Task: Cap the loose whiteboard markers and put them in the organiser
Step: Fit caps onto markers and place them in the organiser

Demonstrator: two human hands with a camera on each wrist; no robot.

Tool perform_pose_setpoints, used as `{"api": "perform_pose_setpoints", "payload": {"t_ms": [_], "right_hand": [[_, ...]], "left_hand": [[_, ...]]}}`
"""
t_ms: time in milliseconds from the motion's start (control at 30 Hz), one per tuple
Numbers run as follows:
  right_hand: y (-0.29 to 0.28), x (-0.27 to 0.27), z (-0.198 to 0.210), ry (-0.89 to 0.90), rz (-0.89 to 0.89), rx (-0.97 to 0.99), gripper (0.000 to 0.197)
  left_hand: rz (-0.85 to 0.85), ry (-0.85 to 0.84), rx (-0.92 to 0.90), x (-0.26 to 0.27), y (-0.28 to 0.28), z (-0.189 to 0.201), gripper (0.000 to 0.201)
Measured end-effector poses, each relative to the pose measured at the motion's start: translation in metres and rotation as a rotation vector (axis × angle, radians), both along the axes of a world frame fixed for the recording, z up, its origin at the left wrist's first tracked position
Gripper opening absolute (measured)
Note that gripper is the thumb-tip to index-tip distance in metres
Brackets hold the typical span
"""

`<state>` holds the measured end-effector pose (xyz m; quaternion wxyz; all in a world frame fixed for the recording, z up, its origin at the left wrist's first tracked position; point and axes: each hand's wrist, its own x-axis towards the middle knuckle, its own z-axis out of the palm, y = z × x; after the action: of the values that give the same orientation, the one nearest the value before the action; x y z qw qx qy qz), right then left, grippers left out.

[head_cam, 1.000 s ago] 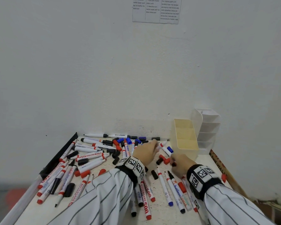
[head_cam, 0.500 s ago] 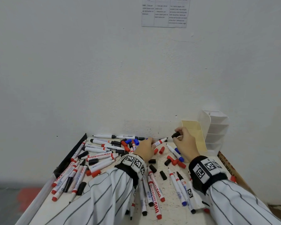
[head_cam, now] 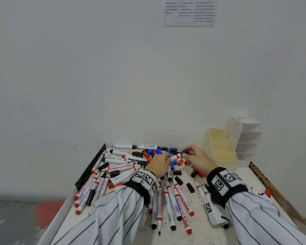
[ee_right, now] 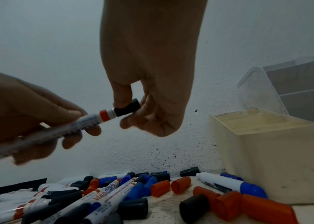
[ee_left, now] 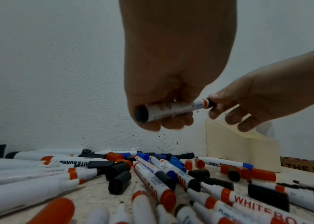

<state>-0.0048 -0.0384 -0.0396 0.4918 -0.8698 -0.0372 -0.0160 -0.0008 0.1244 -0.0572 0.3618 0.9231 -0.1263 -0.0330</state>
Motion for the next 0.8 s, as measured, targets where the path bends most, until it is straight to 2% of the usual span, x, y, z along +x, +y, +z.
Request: {"api": "perform_pose_setpoints", "payload": {"t_ms": [67,167,300,367,433,567,700,800], "right_hand": [[0.004,0.002,0.000,-0.002,0.005,-0.040,0.018],[0.010,0.005,0.000,0.031,0.007,-0.030,0.034],[0.014,0.010,-0.001,0.015,-0.068,-0.079,0.048],[0.013,0.013,-0.001,0.016,-0.078,-0.096,0.050],[0.014,0.014,0.000,0.020,-0.077,-0.098,0.045],[0.016,0.015,-0.002,0.042,-0.083,-0.049,0.038],[0.014,0.014,-0.008,0.106,-0.064,0.059,0.039],[0.011,0.014,-0.009,0.086,-0.004,0.138,0.040]], "left_hand": [[-0.001,0.006,-0.020,-0.003,0.004,0.003,0.030],[-0.016,-0.016,-0.088,-0.008,0.008,0.007,0.018],[0.015,-0.119,-0.124,-0.010,0.011,0.011,0.019],[0.039,-0.152,-0.092,-0.010,0.011,0.012,0.016],[0.028,-0.161,0.007,-0.008,0.008,0.011,0.024],[-0.025,-0.073,0.093,-0.008,0.001,0.016,0.034],[-0.085,0.075,0.103,-0.011,-0.001,0.029,0.036],[-0.103,0.193,0.054,-0.015,-0.005,0.037,0.034]]}}
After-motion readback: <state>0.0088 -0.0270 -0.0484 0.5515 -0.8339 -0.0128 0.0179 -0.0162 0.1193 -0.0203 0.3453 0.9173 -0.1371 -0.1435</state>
